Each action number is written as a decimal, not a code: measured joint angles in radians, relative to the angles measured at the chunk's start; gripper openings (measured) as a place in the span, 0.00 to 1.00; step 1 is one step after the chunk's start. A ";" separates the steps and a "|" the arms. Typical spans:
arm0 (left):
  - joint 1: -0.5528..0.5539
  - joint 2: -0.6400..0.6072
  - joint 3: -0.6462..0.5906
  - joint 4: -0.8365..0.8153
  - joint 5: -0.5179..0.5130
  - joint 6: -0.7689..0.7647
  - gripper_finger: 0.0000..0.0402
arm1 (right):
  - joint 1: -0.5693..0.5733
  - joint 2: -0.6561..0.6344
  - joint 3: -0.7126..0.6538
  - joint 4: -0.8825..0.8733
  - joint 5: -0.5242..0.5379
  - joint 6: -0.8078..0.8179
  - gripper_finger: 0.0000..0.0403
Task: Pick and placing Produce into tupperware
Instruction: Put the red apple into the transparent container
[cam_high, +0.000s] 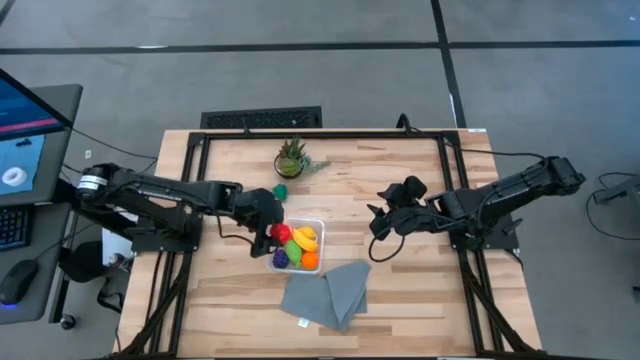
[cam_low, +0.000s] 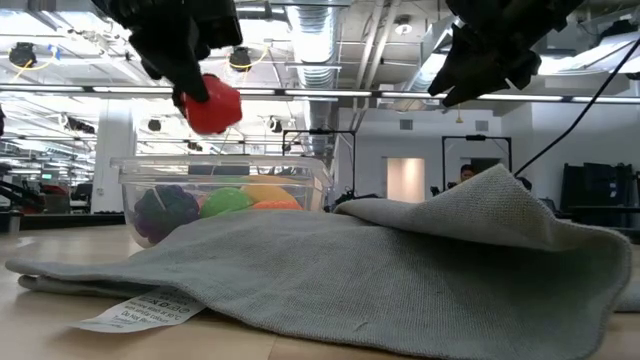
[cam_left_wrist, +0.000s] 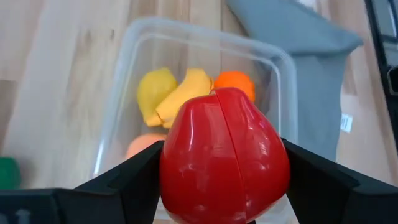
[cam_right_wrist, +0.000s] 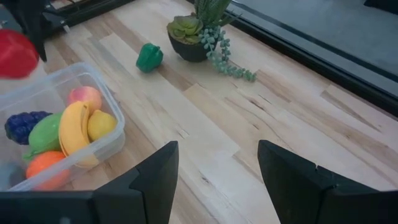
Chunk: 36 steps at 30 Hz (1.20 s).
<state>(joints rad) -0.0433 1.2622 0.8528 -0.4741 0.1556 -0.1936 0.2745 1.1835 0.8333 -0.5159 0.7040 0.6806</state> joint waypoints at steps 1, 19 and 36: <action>0.000 0.015 0.000 0.006 0.007 0.005 0.67 | 0.000 0.000 0.000 0.000 0.000 0.000 0.61; -0.002 0.148 0.000 0.089 0.047 0.016 0.68 | 0.021 0.000 0.000 -0.025 0.000 0.000 0.61; -0.003 0.148 0.000 0.049 0.019 0.052 0.68 | 0.021 0.000 0.000 -0.030 0.000 0.000 0.61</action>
<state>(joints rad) -0.0460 1.4097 0.8528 -0.4249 0.1741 -0.1417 0.2951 1.1835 0.8333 -0.5461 0.7036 0.6804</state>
